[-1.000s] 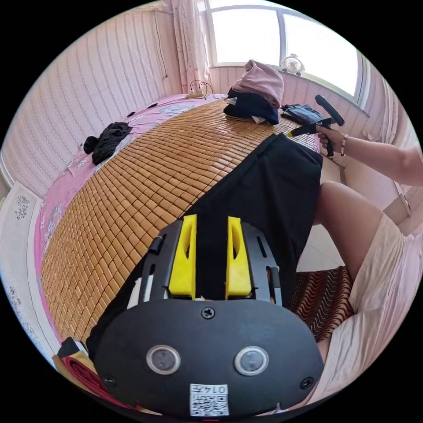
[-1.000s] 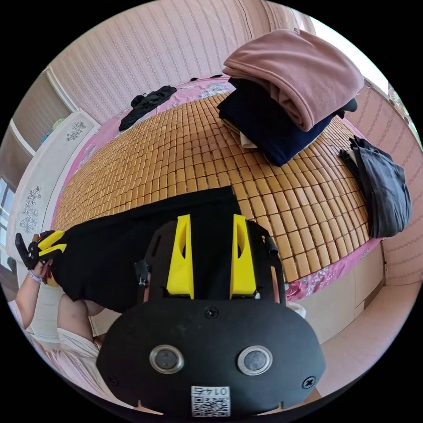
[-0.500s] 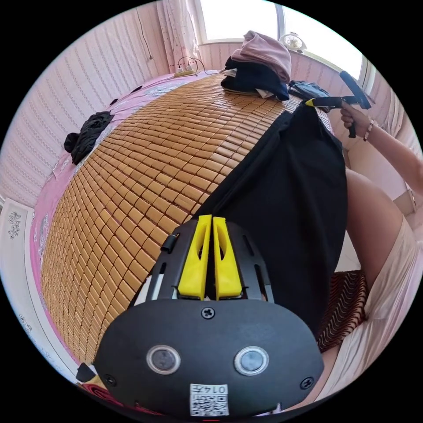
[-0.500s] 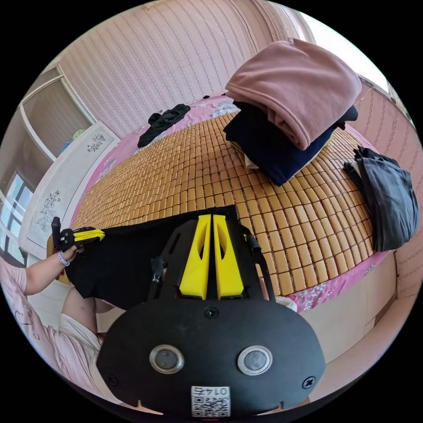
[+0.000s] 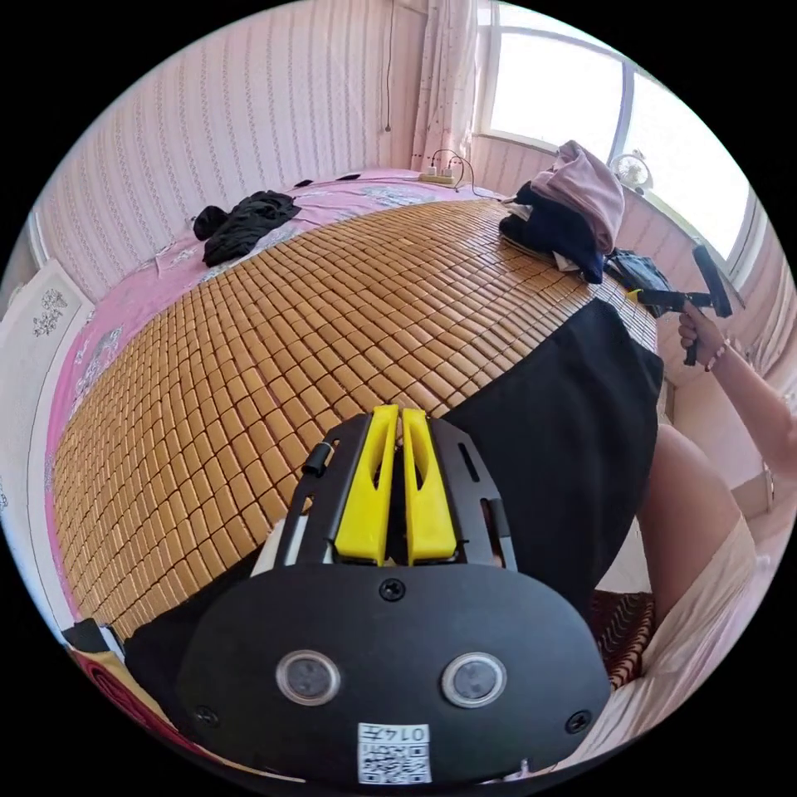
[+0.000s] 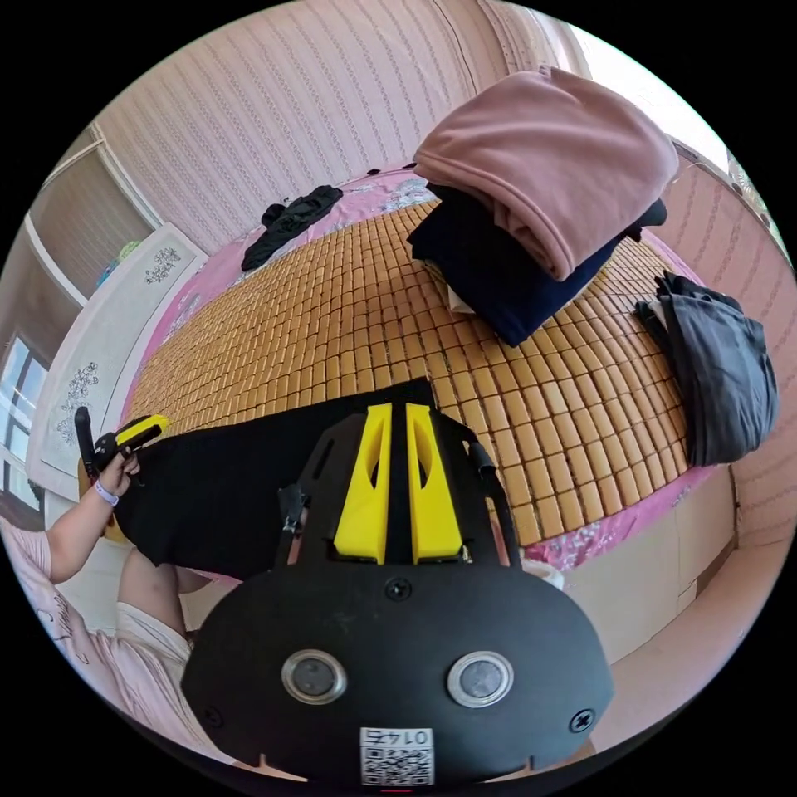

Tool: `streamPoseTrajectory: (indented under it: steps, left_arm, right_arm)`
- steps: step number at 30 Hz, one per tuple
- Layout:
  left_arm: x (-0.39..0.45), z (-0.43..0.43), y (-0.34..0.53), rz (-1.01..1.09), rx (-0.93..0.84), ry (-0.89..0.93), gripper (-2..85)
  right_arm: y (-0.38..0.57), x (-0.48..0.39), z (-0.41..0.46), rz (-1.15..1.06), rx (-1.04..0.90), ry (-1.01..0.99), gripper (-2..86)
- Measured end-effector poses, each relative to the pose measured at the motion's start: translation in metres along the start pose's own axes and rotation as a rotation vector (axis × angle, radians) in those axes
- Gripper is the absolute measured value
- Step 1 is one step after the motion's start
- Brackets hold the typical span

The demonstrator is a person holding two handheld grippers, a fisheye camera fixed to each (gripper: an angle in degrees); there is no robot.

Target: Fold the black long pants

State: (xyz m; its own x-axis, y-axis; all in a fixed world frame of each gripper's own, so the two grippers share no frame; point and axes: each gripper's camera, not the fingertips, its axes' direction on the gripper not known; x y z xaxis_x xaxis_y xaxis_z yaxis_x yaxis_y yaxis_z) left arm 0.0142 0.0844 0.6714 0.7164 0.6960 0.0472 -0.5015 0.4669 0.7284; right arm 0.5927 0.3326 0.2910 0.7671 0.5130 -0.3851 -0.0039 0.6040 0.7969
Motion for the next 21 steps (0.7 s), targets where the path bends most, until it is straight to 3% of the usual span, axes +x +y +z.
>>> streamPoseTrajectory:
  steps: [4,8,11,14,21]
  left_arm:
    - [0.014,-0.028,0.021,0.066,0.046,0.055,-0.9]
    - [0.045,-0.035,0.051,0.108,-0.005,0.119,-1.0]
    - [0.067,-0.018,0.072,0.117,-0.098,0.105,-1.0]
    - [0.076,0.005,0.089,0.083,-0.191,0.023,-1.0]
    - [0.063,0.007,0.099,-0.062,-0.138,0.072,-1.0]
  right_arm:
    - [0.064,0.014,-0.019,0.144,0.009,0.058,7.0]
    - [0.103,0.029,0.007,0.34,-0.073,-0.048,11.1]
    - [0.102,0.029,0.021,0.43,-0.103,-0.073,7.6]
    - [0.096,0.015,0.012,0.42,-0.052,-0.115,2.8]
    - [0.075,-0.004,-0.009,0.4,0.038,-0.131,1.1]
